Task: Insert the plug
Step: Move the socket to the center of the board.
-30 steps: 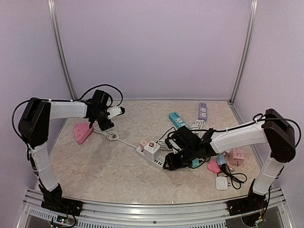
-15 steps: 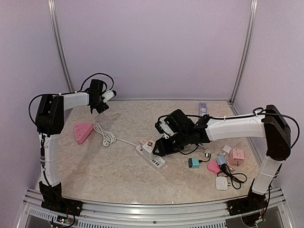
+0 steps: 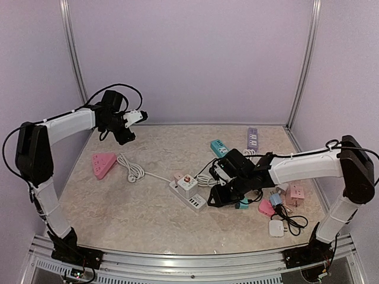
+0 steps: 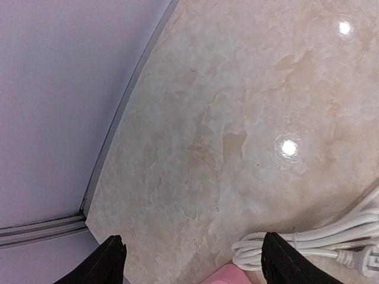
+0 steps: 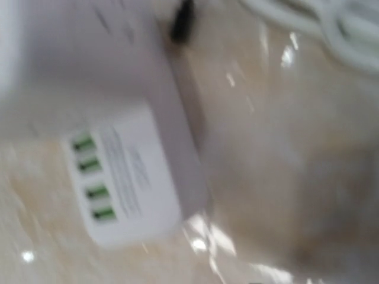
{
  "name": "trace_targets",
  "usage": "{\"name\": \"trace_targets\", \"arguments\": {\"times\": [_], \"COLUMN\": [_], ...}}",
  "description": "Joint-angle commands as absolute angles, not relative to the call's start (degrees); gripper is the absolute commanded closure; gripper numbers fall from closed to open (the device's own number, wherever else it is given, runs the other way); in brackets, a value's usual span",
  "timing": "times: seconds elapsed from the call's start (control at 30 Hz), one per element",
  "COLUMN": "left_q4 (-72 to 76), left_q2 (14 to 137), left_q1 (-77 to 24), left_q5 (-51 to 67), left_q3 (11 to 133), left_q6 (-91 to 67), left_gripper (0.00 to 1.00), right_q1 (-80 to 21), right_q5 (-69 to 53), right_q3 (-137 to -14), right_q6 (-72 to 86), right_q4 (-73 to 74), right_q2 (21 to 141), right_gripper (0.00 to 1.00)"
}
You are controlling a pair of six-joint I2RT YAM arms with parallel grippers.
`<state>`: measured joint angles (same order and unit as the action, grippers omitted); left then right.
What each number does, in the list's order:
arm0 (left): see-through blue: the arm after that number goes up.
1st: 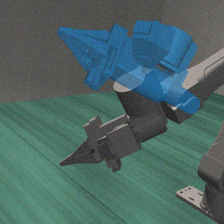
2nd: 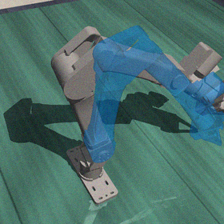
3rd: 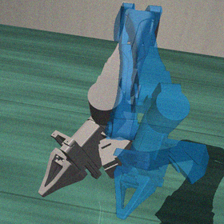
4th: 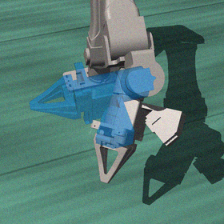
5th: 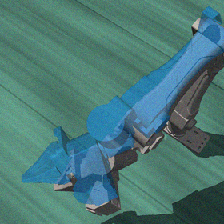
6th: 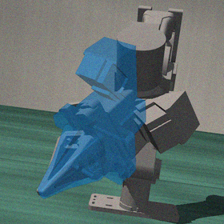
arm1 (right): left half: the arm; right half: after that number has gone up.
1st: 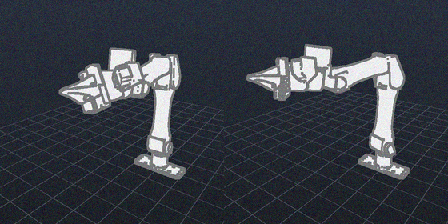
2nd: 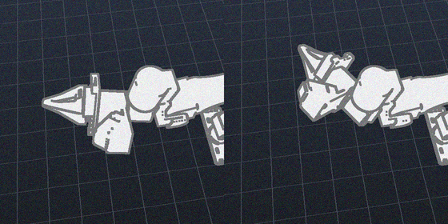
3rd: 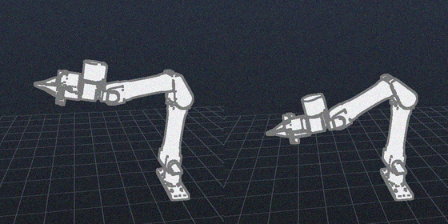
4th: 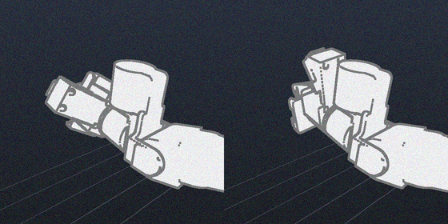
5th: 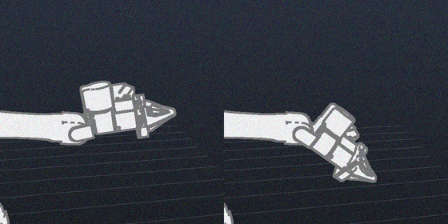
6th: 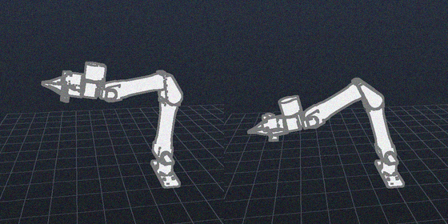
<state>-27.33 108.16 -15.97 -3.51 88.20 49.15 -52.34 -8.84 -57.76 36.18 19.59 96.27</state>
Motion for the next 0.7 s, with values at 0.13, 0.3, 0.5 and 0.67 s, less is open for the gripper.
{"name": "trace_targets", "arguments": {"times": [0.13,0.3,0.5,0.67], "left_q4": [-41.4,-36.8,-28.9,-21.5], "left_q2": [96.7,95.3,99.5,109.5], "left_q1": [-19.3,-21.9,-21.5,-19.6], "left_q5": [3.4,0.2,-4.6,-10.6], "left_q3": [75.6,64.8,63.2,70.2], "left_q6": [47.6,48.7,46.2,44.4], "left_gripper": [0.25,0.28,0.30,0.36], "right_q1": [-53.7,-54.4,-54.4,-54.0], "right_q5": [-12.0,-14.2,-14.9,-11.9], "right_q3": [-50.2,-49.8,-53.6,-61.3], "right_q6": [43.7,45.1,44.5,42.7], "right_q4": [10.0,4.0,0.5,2.9], "right_q2": [95.3,100.4,106.2,112.8], "right_gripper": [0.69,0.74,0.76,0.78]}}
